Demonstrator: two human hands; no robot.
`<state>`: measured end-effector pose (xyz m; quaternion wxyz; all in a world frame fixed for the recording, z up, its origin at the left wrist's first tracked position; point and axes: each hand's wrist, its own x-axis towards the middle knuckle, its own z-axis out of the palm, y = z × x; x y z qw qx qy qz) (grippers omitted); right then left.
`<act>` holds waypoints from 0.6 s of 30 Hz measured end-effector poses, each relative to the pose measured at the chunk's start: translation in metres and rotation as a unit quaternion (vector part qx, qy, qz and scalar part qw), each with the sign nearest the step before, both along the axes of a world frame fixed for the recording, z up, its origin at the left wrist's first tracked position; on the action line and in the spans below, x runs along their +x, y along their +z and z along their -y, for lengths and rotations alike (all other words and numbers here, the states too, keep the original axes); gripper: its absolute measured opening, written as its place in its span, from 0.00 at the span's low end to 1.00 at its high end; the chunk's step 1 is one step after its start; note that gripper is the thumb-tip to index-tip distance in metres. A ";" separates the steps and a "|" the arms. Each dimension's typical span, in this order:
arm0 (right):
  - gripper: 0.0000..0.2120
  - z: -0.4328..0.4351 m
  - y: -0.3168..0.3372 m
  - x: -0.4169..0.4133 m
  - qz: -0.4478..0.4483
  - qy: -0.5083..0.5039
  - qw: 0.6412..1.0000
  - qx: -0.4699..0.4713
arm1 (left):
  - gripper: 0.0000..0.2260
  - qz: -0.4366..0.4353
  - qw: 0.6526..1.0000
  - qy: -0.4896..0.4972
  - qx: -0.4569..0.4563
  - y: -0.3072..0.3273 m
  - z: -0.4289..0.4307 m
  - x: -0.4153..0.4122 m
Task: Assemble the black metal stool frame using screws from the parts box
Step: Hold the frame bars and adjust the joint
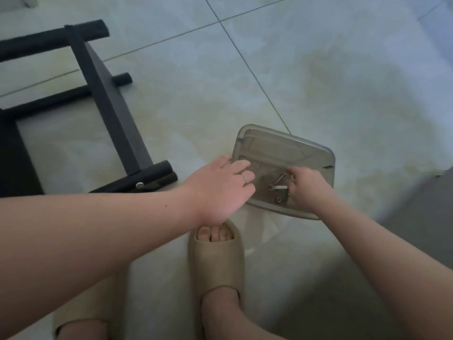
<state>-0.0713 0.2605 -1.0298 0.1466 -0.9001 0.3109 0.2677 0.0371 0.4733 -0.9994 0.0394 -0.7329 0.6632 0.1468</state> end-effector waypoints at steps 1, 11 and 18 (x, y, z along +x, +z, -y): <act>0.14 0.005 -0.004 0.003 -0.021 0.009 1.000 -0.002 | 0.13 0.004 1.000 -0.005 0.018 -0.005 0.003 0.002; 0.03 0.003 -0.037 0.012 -0.173 0.111 0.979 -0.013 | 0.11 -0.026 0.999 0.009 -0.020 -0.021 -0.001 0.003; 0.09 0.001 -0.047 0.013 -0.149 0.110 0.982 -0.035 | 0.10 -0.014 0.999 0.009 -0.037 -0.022 -0.001 0.003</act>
